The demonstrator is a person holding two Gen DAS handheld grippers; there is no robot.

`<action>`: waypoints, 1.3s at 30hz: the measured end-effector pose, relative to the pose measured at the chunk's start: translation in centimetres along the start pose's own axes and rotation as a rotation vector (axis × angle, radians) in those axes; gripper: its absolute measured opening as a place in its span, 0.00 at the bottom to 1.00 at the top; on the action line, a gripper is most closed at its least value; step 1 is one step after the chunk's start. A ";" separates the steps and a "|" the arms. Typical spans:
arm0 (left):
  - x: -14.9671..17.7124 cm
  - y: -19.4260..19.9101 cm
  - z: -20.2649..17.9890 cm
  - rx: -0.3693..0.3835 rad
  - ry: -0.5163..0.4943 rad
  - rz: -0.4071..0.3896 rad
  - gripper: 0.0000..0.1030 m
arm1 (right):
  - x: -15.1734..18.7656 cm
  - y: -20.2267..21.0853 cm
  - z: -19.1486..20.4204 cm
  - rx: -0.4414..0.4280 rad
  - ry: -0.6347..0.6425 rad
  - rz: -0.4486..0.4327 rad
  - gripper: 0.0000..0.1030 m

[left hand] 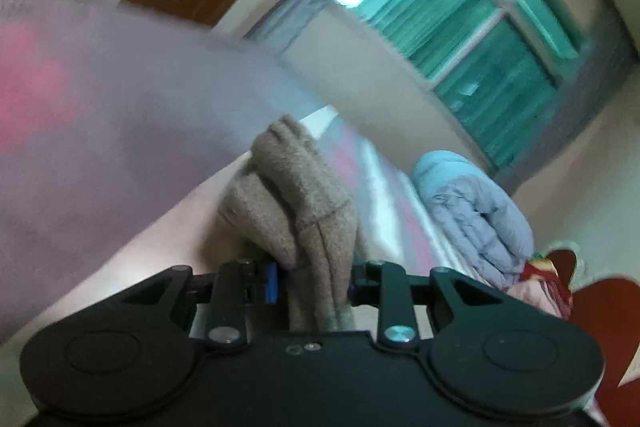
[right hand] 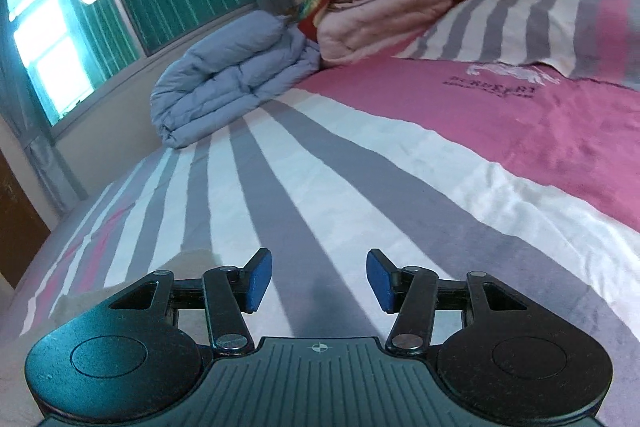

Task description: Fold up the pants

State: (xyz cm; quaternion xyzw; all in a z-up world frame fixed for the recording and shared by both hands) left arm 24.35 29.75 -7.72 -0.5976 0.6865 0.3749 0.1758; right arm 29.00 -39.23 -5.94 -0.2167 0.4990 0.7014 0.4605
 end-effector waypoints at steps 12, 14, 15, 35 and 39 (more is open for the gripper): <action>6.8 -1.9 -21.7 0.185 -0.469 0.066 0.19 | -2.8 1.1 -2.6 -0.043 -0.071 -0.004 0.51; 9.6 -2.8 -24.2 0.196 -0.532 0.082 0.19 | -3.6 1.3 -3.2 -0.035 -0.024 -0.006 0.51; 11.0 -3.2 -25.3 0.197 -0.568 0.093 0.19 | -3.9 1.3 -3.5 -0.037 -0.001 -0.002 0.51; 27.9 -5.9 -31.3 0.280 -0.894 0.288 0.93 | -1.6 0.7 -9.4 -0.060 -0.046 0.076 0.52; 26.7 -4.4 -31.0 0.309 -0.850 0.283 0.87 | -1.7 1.5 -8.5 -0.070 -0.034 0.071 0.53</action>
Point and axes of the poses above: each gripper's, at about its wrist camera, not at the fingertips, and y roughly against the way its jaws point, z to its left, x to its underside, the point moved 6 cm from there along -y, roughly the way its jaws point, and after that the axes turned 3 degrees about y, right-handed, at the moved point
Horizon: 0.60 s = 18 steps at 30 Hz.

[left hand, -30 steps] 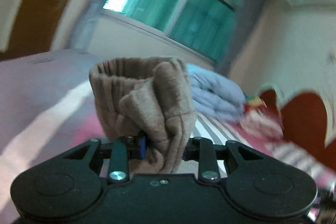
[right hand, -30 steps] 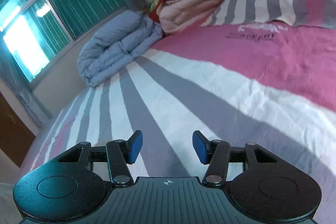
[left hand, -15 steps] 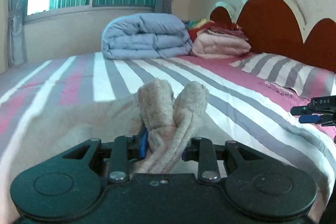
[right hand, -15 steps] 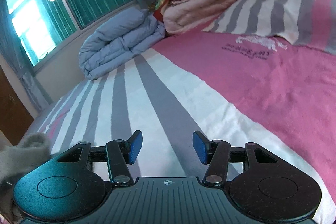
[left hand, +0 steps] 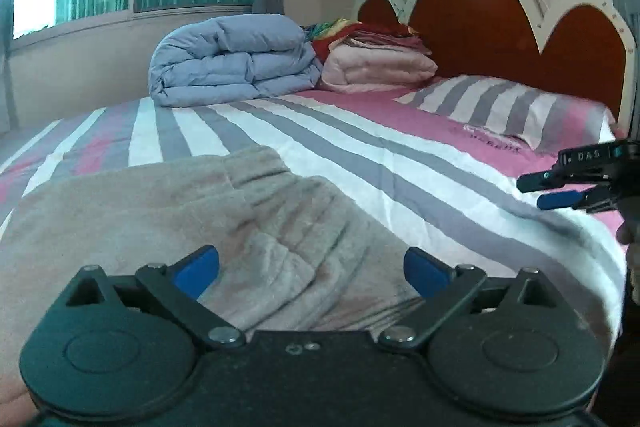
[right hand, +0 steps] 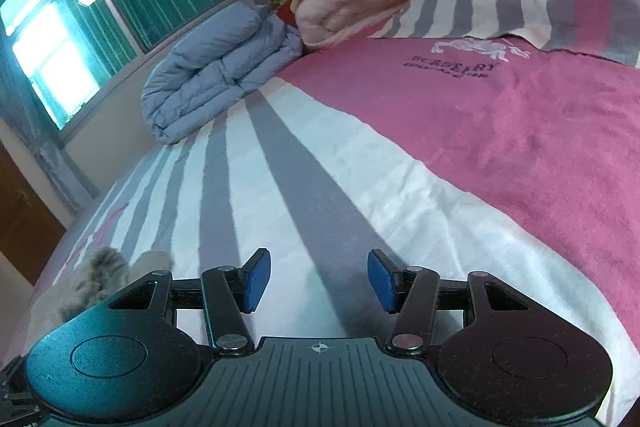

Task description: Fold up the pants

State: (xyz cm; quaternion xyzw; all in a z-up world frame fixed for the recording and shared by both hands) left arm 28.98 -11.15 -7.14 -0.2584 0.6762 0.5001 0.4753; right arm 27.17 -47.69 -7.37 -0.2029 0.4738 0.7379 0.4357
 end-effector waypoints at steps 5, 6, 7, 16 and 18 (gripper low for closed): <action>-0.5 4.8 5.4 -0.085 0.109 -0.080 0.87 | 0.3 1.3 2.2 -0.034 0.024 -0.006 0.53; -0.2 6.1 7.3 -0.110 0.141 -0.088 0.87 | 0.4 1.5 2.8 -0.049 0.026 -0.006 0.53; 0.0 7.1 8.9 -0.138 0.169 -0.094 0.88 | 0.6 1.7 3.5 -0.075 0.026 -0.006 0.54; 6.3 14.7 23.4 -0.449 0.564 -0.129 0.90 | 3.0 0.1 13.1 -0.368 -0.003 0.074 0.84; 7.5 14.9 24.6 -0.465 0.647 -0.117 0.90 | 3.7 -1.5 14.8 -0.385 -0.024 0.126 0.84</action>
Point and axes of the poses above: each gripper's, at about its wrist camera, not at the fingertips, and y roughly against the way its jaws point, z to its left, x to its underside, the point moved 6 cm from there along -y, roughly the way its jaws point, and after that the axes turned 3 degrees about y, right-handed, at the moved point
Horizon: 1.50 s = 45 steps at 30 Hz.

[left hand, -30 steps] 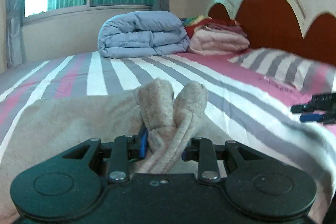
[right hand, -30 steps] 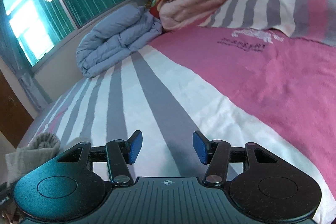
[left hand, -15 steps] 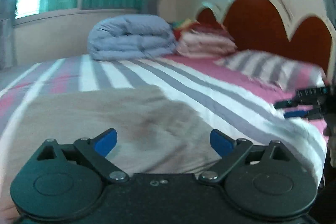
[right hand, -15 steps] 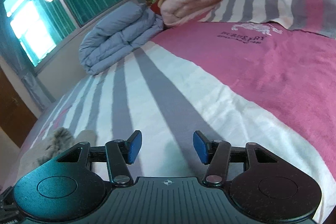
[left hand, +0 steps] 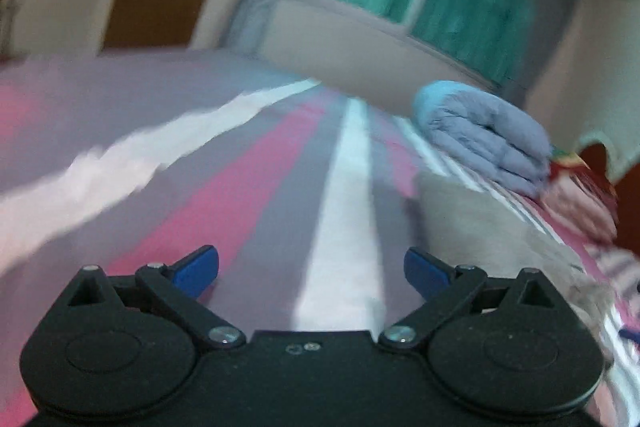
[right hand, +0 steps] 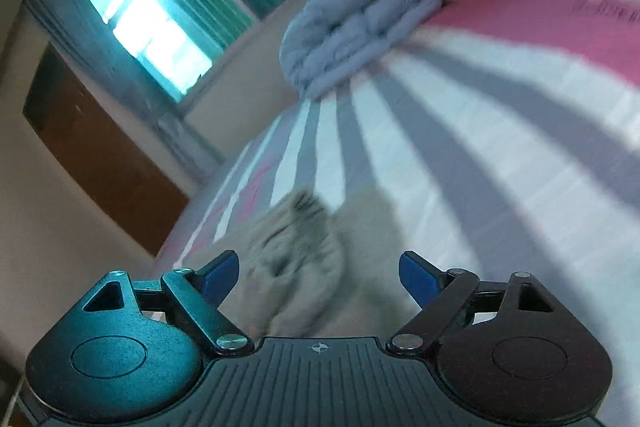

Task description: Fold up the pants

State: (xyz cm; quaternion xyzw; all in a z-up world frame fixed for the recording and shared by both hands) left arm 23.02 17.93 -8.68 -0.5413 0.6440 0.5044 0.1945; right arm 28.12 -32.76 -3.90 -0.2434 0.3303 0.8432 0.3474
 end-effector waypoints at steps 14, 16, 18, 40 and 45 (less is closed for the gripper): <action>0.5 -1.5 1.5 -0.014 0.017 0.034 0.94 | 0.8 -6.5 5.0 -0.013 0.035 0.096 0.35; 0.5 -1.5 1.5 -0.015 0.012 0.034 0.94 | -0.3 -4.4 4.8 -0.044 -0.001 0.018 0.34; 0.6 -1.5 1.4 -0.018 0.005 0.036 0.94 | -0.2 -3.7 3.0 0.023 -0.021 -0.013 0.34; 2.3 1.5 -3.8 0.037 -0.225 0.008 0.92 | 1.8 0.5 -1.7 0.083 -0.012 -0.016 0.55; 3.1 3.4 -5.0 0.059 -0.237 -0.001 0.91 | 2.1 2.0 -0.2 0.038 0.011 -0.035 0.57</action>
Point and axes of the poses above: each gripper's, at about its wrist camera, not at the fingertips, and y roughly against the way its jaws point, z to its left, x to its underside, the point moved 6 cm from there along -y, roughly the way its jaws point, and after that the axes turned 3 degrees about y, right-handed, at the moved point
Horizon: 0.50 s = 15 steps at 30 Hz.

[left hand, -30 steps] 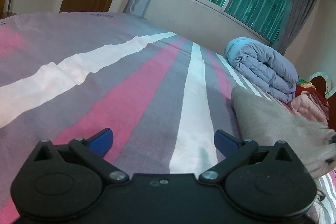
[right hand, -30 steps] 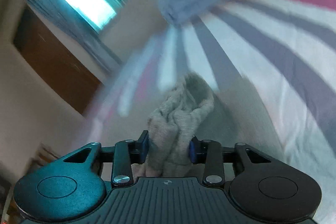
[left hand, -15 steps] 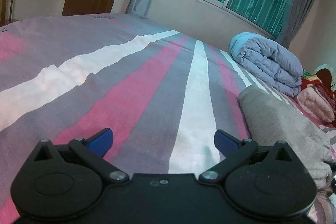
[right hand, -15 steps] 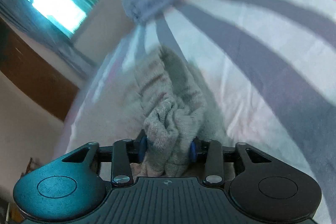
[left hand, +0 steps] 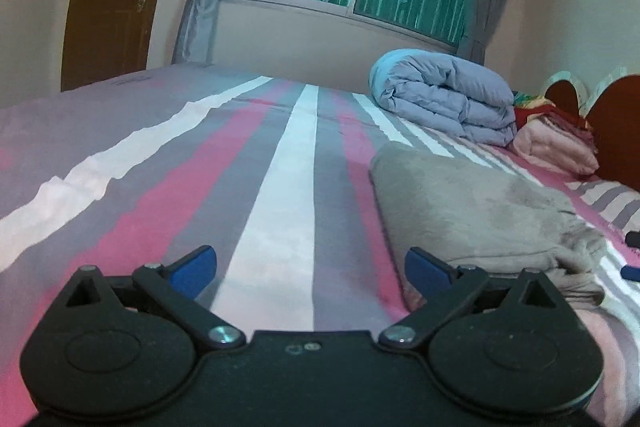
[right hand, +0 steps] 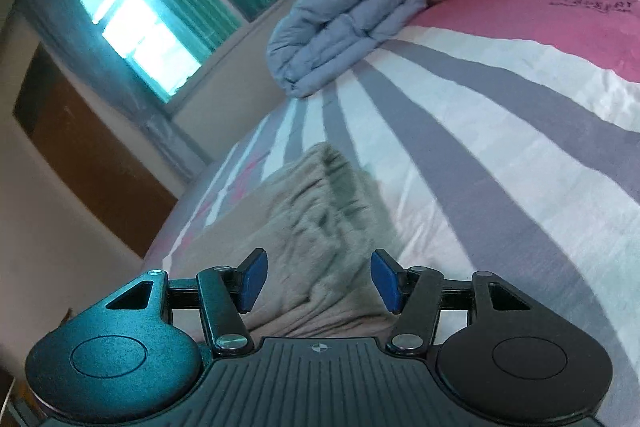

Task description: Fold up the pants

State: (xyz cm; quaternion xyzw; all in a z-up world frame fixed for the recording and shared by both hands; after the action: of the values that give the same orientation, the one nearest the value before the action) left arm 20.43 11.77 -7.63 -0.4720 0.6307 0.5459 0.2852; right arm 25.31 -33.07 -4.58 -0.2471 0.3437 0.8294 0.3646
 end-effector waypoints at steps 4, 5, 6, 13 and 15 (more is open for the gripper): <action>0.5 0.1 -1.1 -0.002 -0.021 0.017 0.90 | 0.4 0.8 0.7 -0.004 0.010 -0.003 0.63; 0.8 -0.1 -1.6 -0.002 -0.044 0.035 0.90 | 0.4 0.8 0.6 -0.007 0.008 -0.006 0.64; 1.0 -0.4 -2.0 0.003 -0.068 0.051 0.90 | 0.4 1.0 0.5 -0.007 0.003 -0.010 0.64; 2.4 -2.4 -4.4 0.038 -0.160 0.108 0.87 | 0.2 1.2 -0.5 0.006 -0.037 -0.012 0.65; 2.4 -3.2 -4.6 0.045 -0.159 0.115 0.86 | 0.3 1.0 -0.5 0.008 -0.037 -0.008 0.65</action>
State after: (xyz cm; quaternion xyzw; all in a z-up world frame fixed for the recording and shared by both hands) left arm 23.11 6.78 -10.00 -0.3835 0.6443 0.5829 0.3132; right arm 24.42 -33.83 -4.69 -0.2318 0.3393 0.8308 0.3754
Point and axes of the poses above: each gripper's, at about its wrist camera, not at the fingertips, and y roughly against the way its jaws point, z to its left, x to its underside, the point moved 6 cm from there along -y, roughly the way its jaws point, and after that the axes turned 3 degrees about y, right-handed, at the moved point
